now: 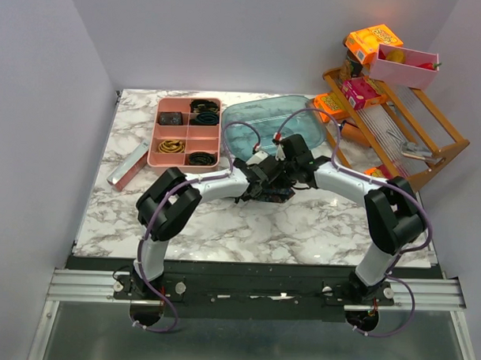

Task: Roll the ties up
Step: Roll the tie at the center of the board.

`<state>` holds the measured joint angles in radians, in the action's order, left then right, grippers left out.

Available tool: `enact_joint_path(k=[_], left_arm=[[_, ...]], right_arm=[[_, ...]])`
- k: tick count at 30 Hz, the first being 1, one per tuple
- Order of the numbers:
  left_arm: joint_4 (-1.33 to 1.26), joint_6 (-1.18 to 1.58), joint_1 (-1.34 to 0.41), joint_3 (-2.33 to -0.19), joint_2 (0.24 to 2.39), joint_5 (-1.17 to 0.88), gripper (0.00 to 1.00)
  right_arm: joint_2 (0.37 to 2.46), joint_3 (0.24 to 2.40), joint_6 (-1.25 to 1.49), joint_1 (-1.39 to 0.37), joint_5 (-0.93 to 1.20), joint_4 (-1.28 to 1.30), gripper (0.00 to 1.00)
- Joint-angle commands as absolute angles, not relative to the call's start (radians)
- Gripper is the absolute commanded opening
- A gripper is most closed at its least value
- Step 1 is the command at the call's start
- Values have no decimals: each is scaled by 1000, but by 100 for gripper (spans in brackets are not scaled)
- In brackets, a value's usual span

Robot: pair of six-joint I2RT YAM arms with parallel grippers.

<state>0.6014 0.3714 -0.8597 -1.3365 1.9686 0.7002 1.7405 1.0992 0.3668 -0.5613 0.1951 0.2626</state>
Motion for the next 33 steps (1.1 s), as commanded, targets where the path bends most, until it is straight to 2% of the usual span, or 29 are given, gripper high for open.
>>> enact_joint_path(k=[1,6,10,19,23,28,33], left_arm=[[489,406,-862,-1305,1911,512,68],[451,426,-847,-1292,1875,448,70],[422,440,-816,-1250,1807,417,77],[407,436,-687,-1187,1612,339,84],[329,459,-582,-1067,1520,191,87],[145,524,-447,-915,1440,-136,91],[-35,601,-341,-764,1420,-287,92]], right_arm=[[1704,1086,370,-554,172,250,1],[1701,1089,361,-552,182,255,1],[1706,1103,342,-554,234,258,1],[1752,1205,322,-603,301,279,1],[1799,1278,322,-637,324,291,1],[1883,1353,325,-669,337,307,1],[1948,1417,325,-681,338,319,1]])
